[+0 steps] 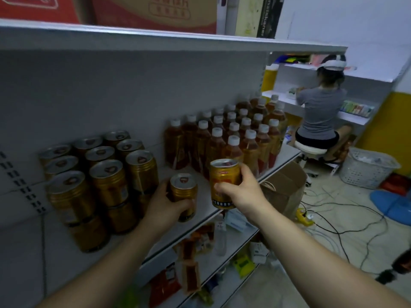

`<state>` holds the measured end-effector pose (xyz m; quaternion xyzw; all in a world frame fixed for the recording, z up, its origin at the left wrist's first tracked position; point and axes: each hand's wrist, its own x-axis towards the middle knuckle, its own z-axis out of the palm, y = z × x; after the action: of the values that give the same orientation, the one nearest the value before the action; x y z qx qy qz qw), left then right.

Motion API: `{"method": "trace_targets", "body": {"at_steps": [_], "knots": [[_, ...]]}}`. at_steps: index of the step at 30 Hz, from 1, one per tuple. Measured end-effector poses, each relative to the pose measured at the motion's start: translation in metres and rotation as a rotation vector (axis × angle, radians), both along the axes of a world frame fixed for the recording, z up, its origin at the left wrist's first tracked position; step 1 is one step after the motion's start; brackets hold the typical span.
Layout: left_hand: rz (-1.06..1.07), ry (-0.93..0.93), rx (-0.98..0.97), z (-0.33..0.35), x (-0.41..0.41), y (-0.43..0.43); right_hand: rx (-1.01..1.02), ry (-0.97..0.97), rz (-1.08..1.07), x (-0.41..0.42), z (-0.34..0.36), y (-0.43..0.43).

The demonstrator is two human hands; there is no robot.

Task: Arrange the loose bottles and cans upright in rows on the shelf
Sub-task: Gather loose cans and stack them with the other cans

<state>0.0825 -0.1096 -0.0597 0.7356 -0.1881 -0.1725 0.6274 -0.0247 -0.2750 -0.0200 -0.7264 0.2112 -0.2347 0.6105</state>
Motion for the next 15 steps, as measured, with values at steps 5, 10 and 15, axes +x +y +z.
{"method": "trace_targets", "body": {"at_steps": [5,10,15], "knots": [[0.043,-0.001,0.061,-0.018,-0.005,0.015,0.023,0.057,0.175,0.034,-0.018,-0.01],[0.302,-0.021,0.099,-0.024,-0.034,0.04,-0.011,0.143,0.399,0.056,-0.034,-0.001],[0.602,-0.023,0.149,-0.025,-0.059,0.077,-0.051,0.173,0.624,0.065,-0.048,0.035]]}}
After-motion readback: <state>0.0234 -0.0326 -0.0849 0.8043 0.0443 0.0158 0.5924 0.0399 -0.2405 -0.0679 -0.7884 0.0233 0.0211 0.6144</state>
